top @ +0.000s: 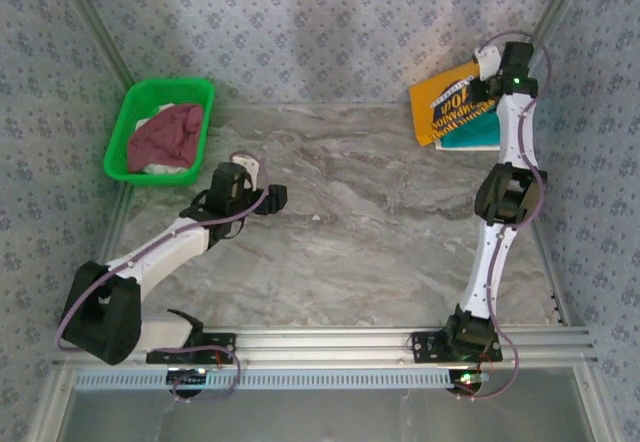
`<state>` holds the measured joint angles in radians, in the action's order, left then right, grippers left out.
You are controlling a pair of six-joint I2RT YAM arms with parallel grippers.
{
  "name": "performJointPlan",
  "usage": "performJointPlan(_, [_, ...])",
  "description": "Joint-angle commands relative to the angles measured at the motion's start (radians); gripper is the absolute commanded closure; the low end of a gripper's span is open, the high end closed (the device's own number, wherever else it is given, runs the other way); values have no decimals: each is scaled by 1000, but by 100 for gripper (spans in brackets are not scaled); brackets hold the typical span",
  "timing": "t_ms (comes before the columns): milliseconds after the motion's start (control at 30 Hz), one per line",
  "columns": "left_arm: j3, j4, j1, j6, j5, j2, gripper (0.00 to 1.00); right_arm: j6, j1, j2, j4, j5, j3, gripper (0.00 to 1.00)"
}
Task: Fold and stack the t-shirts
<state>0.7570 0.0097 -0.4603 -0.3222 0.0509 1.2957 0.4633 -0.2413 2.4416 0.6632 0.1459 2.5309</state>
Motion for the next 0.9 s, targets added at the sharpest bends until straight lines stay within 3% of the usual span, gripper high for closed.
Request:
performJointPlan(0, [48,-28,3,23,-17,-33,17,21,-38,40,-101,-32,1,100])
performJointPlan(200, [60,-34,3,21,-23,-20,17,12,-79,110,-176,-104,-12,98])
performJointPlan(233, [65,-37,3,23,-30,-16,17,13,-81,122,-195,-137,-12,90])
performJointPlan(300, [73,-43,4,26,-36,-10,17,23,-82,140,-221,-197,-7,46])
performJointPlan(367, [77,-46,5,25,-51,-6,17,45,-82,145,-207,-224,3,51])
performJointPlan(400, [77,-44,5,26,-60,-7,17,36,-82,143,-213,-249,3,49])
performJointPlan(500, [67,-29,7,18,-85,-7,17,-12,-83,115,-225,-308,-10,29])
performJointPlan(600, [57,-14,16,9,-101,0,17,-92,-78,40,-231,-294,-75,21])
performJointPlan(667, [44,-1,27,1,-120,-9,16,-158,-70,-44,-261,-266,-180,19])
performJointPlan(800, [-22,74,86,-38,-181,-67,15,-290,-35,-290,-426,-226,-548,17])
performJointPlan(867, [-77,144,139,-55,-191,-112,7,-352,-2,-386,-468,-259,-707,17])
